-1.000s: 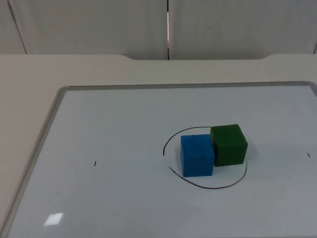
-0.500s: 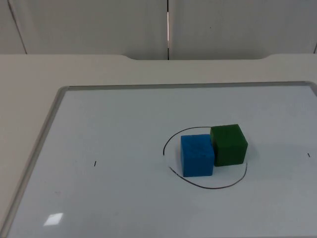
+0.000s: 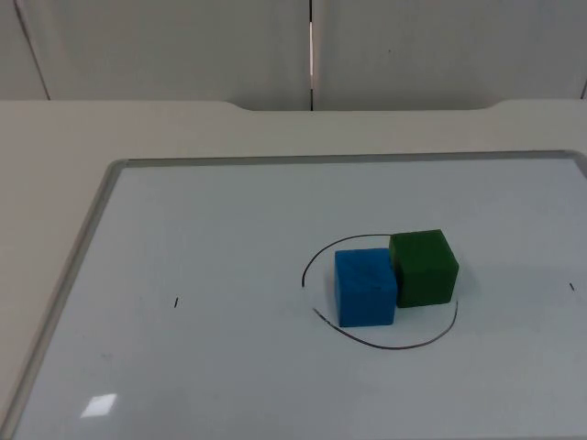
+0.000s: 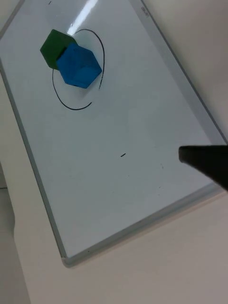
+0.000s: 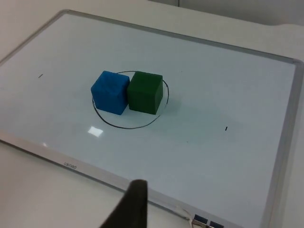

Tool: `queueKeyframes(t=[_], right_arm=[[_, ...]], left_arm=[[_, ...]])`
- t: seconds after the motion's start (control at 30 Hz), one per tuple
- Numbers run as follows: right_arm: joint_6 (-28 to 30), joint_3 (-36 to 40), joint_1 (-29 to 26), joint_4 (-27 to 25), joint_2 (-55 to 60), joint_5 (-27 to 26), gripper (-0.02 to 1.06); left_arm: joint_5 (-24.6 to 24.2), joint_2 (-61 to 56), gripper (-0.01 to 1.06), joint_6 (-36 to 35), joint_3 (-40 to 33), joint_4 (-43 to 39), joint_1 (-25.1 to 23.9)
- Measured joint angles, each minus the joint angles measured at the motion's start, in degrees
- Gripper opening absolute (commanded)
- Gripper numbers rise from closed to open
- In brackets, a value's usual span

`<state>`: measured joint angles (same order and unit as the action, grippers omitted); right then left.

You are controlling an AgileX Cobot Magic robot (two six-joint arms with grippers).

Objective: Push the two cubes into the marked area.

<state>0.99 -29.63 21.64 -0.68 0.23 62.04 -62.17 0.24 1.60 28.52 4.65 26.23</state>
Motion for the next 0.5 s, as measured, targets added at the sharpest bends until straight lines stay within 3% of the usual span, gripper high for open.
queueKeyframes(t=[0.03,0.5], right_arm=[[0.0,0.0,0.0,0.0,0.0,0.0,1.05],[-1.0,0.0,0.0,0.0,0.0,0.0,1.05]], left_arm=[[0.0,0.0,1.05,0.0,0.0,0.0,0.0],[0.0,0.0,1.05,0.0,0.0,0.0,0.0]])
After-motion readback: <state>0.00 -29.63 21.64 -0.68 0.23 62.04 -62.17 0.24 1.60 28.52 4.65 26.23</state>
